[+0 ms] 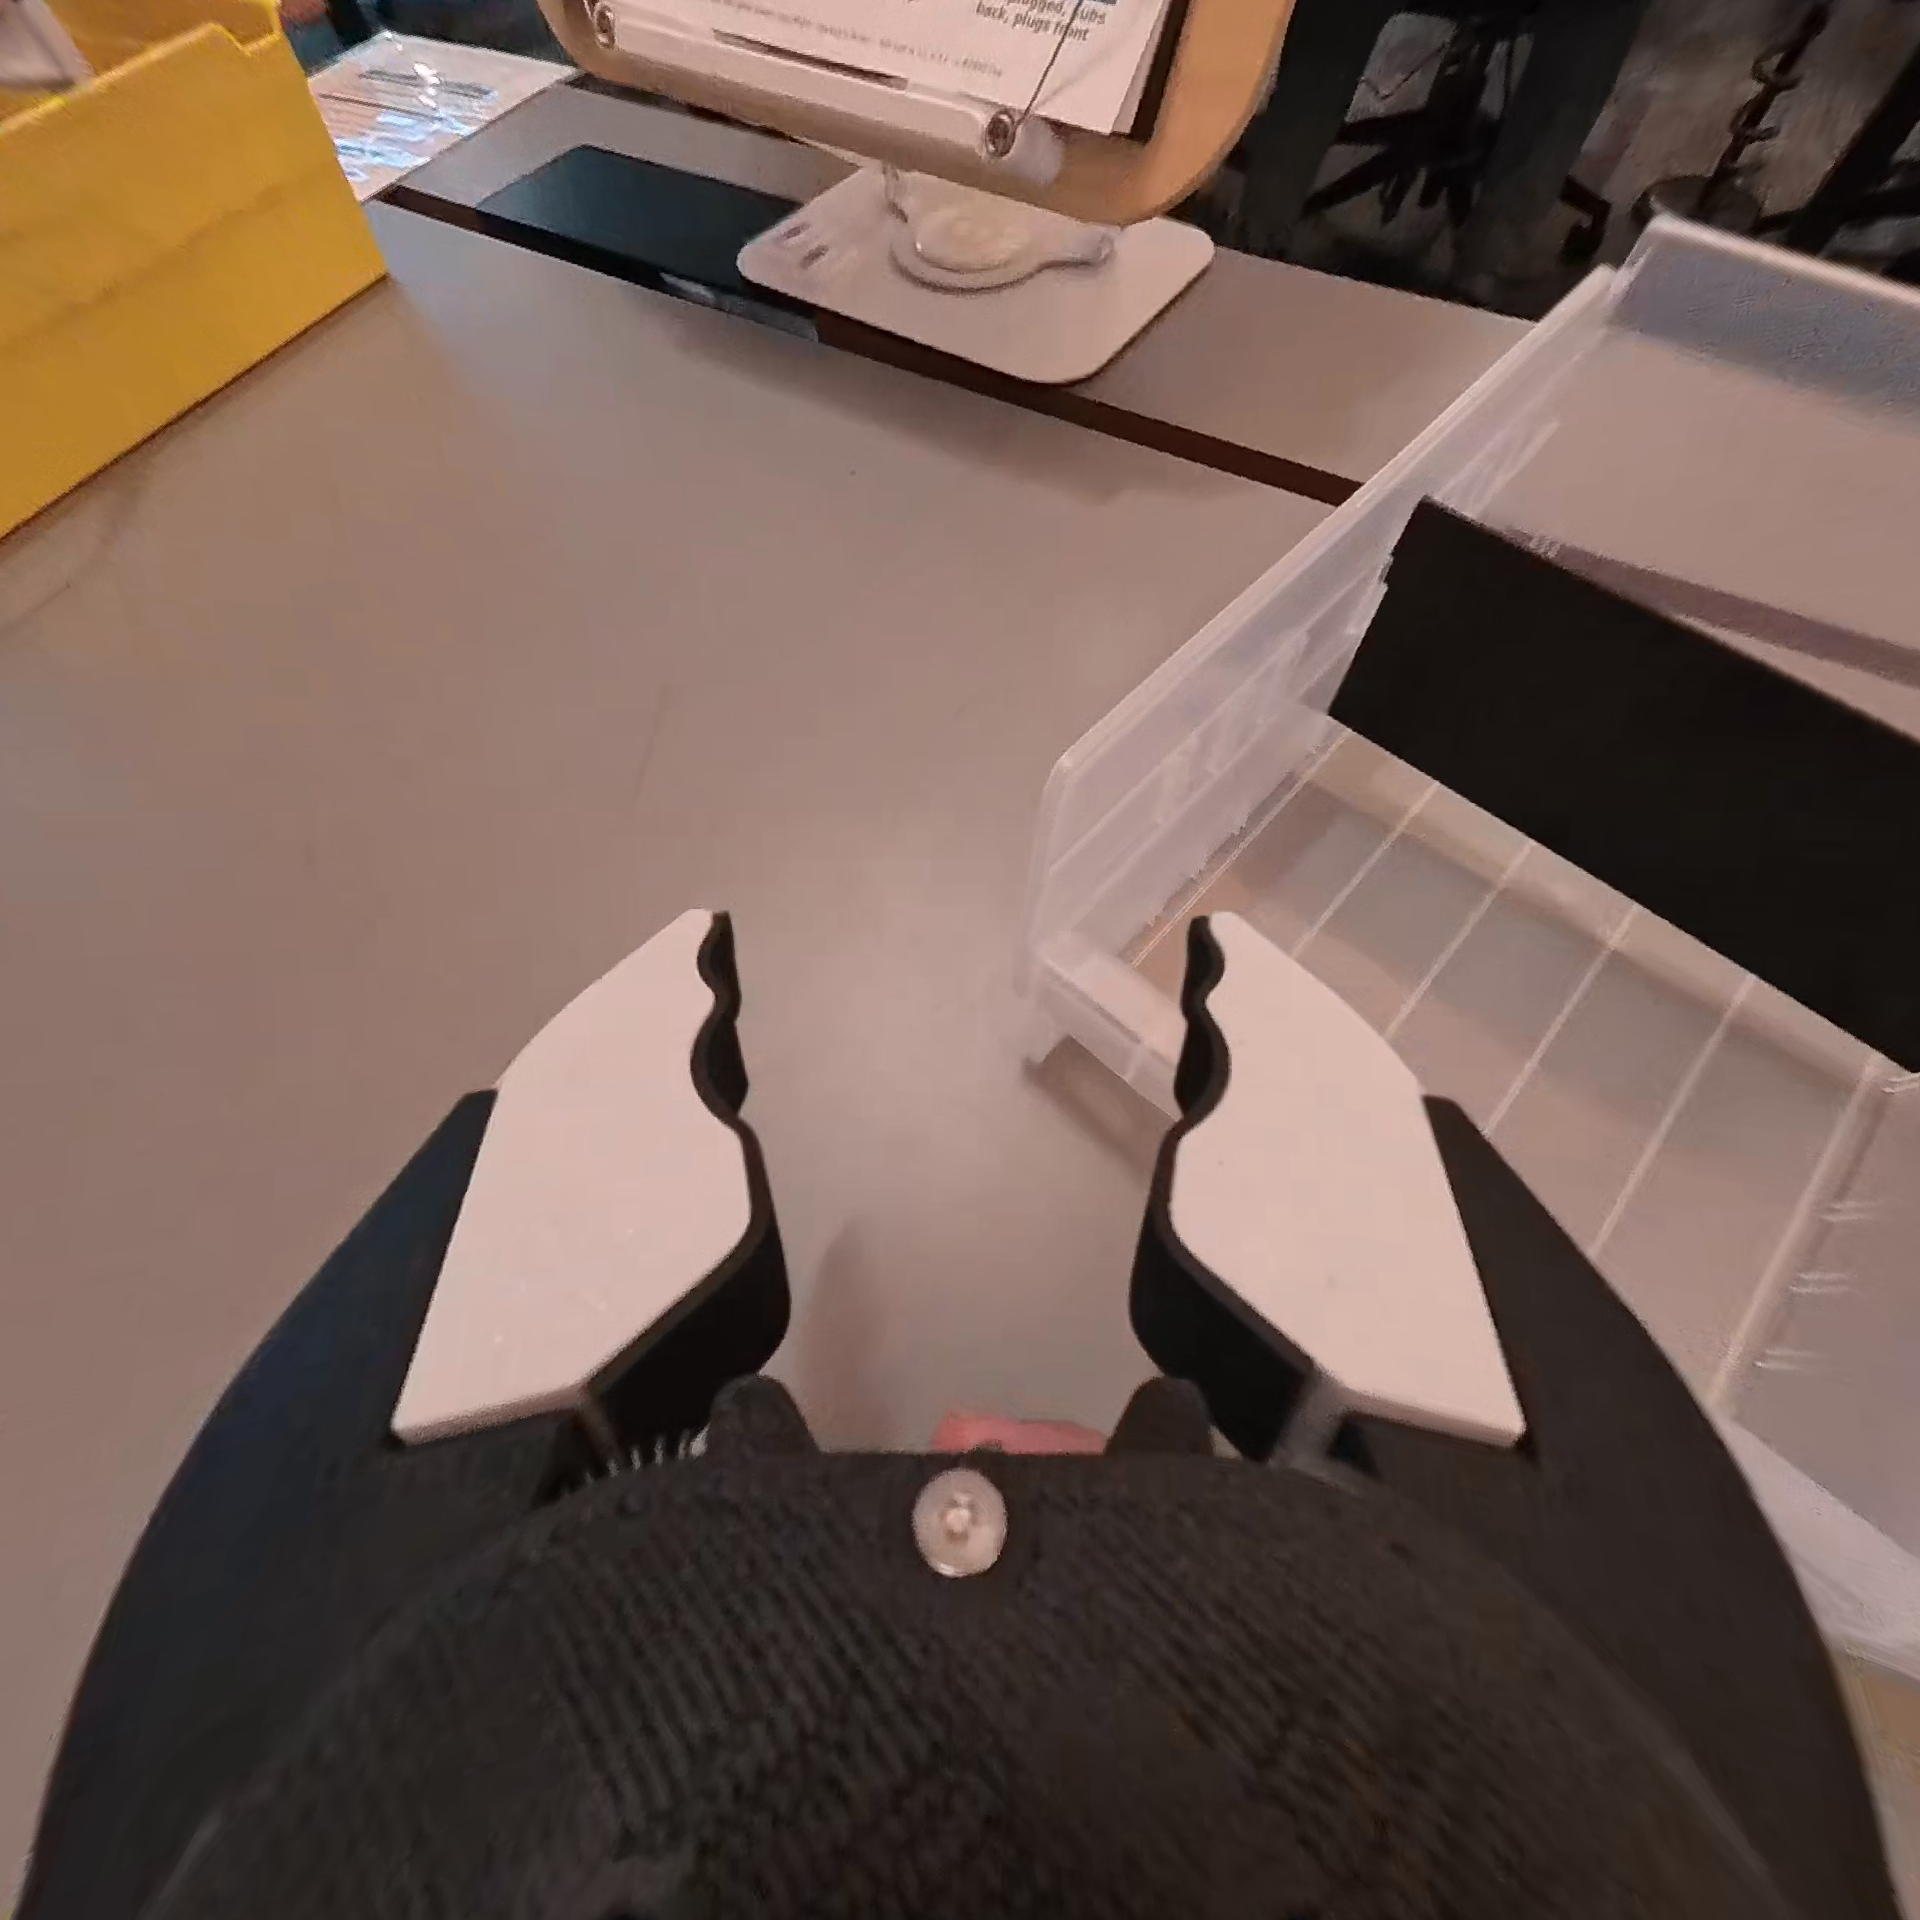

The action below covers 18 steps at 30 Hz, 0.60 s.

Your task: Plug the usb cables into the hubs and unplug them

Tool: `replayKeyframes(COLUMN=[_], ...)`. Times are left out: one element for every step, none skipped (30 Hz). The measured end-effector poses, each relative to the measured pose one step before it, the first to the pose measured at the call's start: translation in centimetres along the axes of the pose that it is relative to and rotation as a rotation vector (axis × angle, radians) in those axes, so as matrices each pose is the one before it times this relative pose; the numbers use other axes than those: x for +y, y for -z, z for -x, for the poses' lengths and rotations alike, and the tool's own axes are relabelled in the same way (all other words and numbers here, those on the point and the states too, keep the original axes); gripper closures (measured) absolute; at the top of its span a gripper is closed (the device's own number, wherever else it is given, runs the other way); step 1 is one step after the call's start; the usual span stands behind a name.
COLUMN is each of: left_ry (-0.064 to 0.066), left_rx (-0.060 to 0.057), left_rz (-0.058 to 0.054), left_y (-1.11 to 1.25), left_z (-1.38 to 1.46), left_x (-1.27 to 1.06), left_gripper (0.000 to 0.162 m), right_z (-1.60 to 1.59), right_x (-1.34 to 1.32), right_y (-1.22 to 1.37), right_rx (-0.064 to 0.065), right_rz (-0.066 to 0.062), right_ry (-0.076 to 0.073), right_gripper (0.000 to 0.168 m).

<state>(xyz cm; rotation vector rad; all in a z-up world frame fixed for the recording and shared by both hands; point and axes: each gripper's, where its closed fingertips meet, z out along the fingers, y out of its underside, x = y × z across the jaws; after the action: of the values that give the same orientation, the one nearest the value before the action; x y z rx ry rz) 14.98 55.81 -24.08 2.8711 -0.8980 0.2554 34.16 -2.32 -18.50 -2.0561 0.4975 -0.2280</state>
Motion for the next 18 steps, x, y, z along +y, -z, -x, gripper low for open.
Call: replayKeyframes(left_ry=[-0.0074, 0.0014, -0.0011, -0.0063, 0.0009, 0.0195, 0.04, 0.033, 0.0245, 0.0128, 0.008, -0.0057, -0.0146, -0.0088, -0.0005, -0.0007, -0.0041, -0.0081], left_rx=[-0.0395, -0.0113, 0.0126, 0.0159, 0.011, 0.0085, 0.0261, 0.0525, 0.0865, 0.0869, 0.0573, 0.0236, 0.0054, 0.0068, 0.014, 0.021, 0.029, 0.0371], left_rz=[0.0011, -0.0148, -0.0043, 0.0203, 0.0241, 0.0003, -0.0149, -0.0188, -0.0343, -0.0254, -0.0063, -0.0012, -0.0036, -0.01, -0.0176, -0.0232, -0.0277, -0.0311], left_y=[-0.386, -0.378, -0.506, -0.662, -0.647, -0.259, 0.077, 0.221, 0.41, 0.268, 0.115, 0.122, 0.161, 0.243, 0.348, 0.488, 0.639, 0.788], left_z=[0.212, -0.202, -0.504, -0.458, -0.231, -0.002, -0.006, -0.18, -0.453, -0.561, -0.351, -0.168, -0.094, -0.158, -0.265, -0.38, -0.526, -0.725], left_x=[-0.028, -0.244, -0.065, 0.306, 0.366, 0.029, -0.206, -0.276, -0.398, -0.136, 0.12, 0.14, 0.106, -0.012, -0.131, -0.231, -0.328, -0.421], left_gripper=[0.09, 0.094, 0.094, 0.088, 0.083, 0.086, 0.094, 0.102, 0.126, 0.127, 0.128, 0.128, 0.129, 0.128, 0.129, 0.13, 0.13, 0.13], right_z=[0.156, 0.177, 0.003, -0.141, -0.007, 0.217, 0.356, 0.332, 0.177, 0.003, -0.055, -0.013, 0.055, 0.097, 0.07, 0.018, 0.008, 0.08], right_x=[0.144, 0.08, -0.062, -0.172, -0.213, -0.155, -0.03, 0.094, 0.097, 0.046, 0.016, -0.045, -0.091, -0.124, -0.124, -0.105, -0.109, -0.142], right_y=[-0.105, -0.047, 0.02, 0.084, 0.066, 0.01, -0.045, -0.054, -0.037, 0.0, 0.033, 0.034, 0.047, 0.054, 0.079, 0.107, 0.145, 0.154], right_rx=[-0.0115, -0.0135, 0.0012, 0.0138, 0.0079, -0.0065, -0.015, -0.0124, -0.001, 0.0107, 0.0132, 0.0087, 0.0022, -0.0014, 0.0002, 0.0055, 0.0081, 0.0037], right_rz=[0.0042, 0.0098, 0.0031, -0.0058, -0.0107, -0.0096, -0.0012, 0.0077, 0.0095, 0.0073, 0.0064, 0.0038, 0.0004, -0.0028, -0.0032, -0.0014, -0.0013, -0.004], right_ry=[-0.0094, 0.0016, 0.0078, 0.0059, 0.002, 0.0001, 0.0018, 0.0064, 0.0135, 0.0179, 0.0185, 0.0143, 0.0085, 0.0043, 0.0035, 0.0046, 0.0069, 0.0093], right_gripper=[0.086, 0.086, 0.086, 0.086, 0.086, 0.086, 0.087, 0.087, 0.087, 0.087, 0.087, 0.087, 0.087, 0.088, 0.088, 0.088, 0.088, 0.088])
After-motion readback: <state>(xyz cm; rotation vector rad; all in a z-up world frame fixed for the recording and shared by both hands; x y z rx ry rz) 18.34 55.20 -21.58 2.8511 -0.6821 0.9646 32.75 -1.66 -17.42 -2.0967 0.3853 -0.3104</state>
